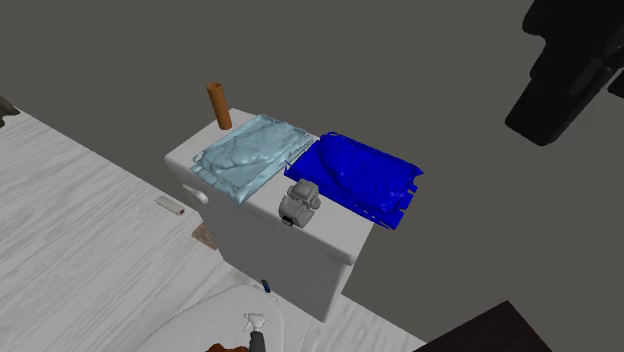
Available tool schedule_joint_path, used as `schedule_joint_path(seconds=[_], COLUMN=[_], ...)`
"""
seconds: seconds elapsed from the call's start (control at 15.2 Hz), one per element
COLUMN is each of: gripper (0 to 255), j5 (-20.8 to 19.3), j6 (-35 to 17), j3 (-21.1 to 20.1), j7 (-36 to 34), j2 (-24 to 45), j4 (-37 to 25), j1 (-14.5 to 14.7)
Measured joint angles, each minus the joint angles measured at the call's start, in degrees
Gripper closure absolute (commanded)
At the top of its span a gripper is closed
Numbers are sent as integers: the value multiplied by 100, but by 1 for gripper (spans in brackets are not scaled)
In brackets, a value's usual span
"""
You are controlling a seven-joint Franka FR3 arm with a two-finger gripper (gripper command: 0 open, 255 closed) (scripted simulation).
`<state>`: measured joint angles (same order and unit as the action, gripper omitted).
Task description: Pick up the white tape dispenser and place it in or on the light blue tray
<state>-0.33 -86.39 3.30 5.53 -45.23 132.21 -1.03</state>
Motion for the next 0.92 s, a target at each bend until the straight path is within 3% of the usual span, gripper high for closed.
schedule_joint_path(seconds=[0.26, 0.92], gripper=[0, 0], j5=[103, 452], j6=[-362, -2251], j3=[-155, -854], j7=[-330, -1876], j2=[178, 1594], j4=[187, 632], j1=[-35, -192])
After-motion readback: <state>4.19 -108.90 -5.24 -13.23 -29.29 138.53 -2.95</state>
